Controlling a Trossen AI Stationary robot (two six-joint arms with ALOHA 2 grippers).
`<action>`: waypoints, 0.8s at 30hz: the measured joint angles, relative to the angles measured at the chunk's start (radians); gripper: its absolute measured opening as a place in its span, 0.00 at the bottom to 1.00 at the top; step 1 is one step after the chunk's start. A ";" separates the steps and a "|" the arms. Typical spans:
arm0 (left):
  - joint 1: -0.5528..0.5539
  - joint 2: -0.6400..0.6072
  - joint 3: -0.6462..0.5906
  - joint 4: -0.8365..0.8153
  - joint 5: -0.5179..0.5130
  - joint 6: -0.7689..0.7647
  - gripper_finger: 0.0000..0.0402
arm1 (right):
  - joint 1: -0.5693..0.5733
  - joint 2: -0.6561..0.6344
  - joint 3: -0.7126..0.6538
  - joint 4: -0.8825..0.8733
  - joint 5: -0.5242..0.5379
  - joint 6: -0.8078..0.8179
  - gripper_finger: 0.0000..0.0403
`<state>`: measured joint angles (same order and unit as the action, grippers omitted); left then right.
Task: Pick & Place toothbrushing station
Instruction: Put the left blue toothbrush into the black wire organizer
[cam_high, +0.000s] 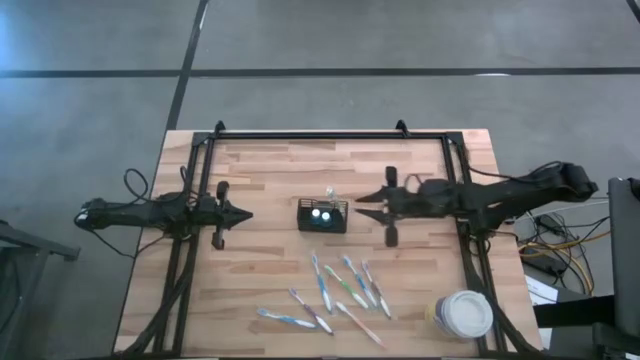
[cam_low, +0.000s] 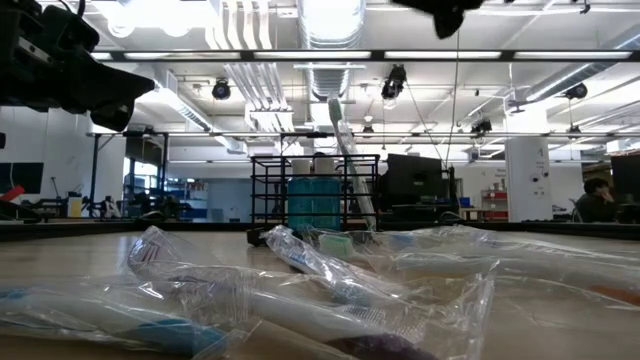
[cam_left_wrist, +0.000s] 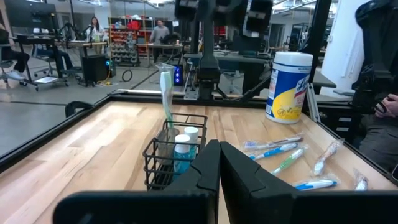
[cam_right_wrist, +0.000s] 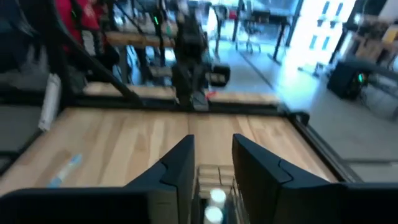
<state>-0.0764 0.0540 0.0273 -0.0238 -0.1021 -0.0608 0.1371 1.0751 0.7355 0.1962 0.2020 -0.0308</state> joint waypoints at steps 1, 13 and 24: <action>0.000 0.000 0.000 0.000 0.000 0.000 0.03 | 0.011 -0.027 -0.007 -0.008 0.004 -0.002 0.23; 0.000 0.003 0.000 0.002 0.000 -0.034 0.03 | 0.147 -0.228 -0.073 -0.222 0.167 0.060 0.03; 0.000 0.003 -0.001 0.006 -0.001 -0.059 0.03 | 0.165 -0.378 -0.245 -0.133 0.173 0.079 0.02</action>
<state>-0.0761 0.0566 0.0265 -0.0174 -0.1035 -0.1195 0.3024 0.6973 0.4907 0.0635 0.3751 0.0484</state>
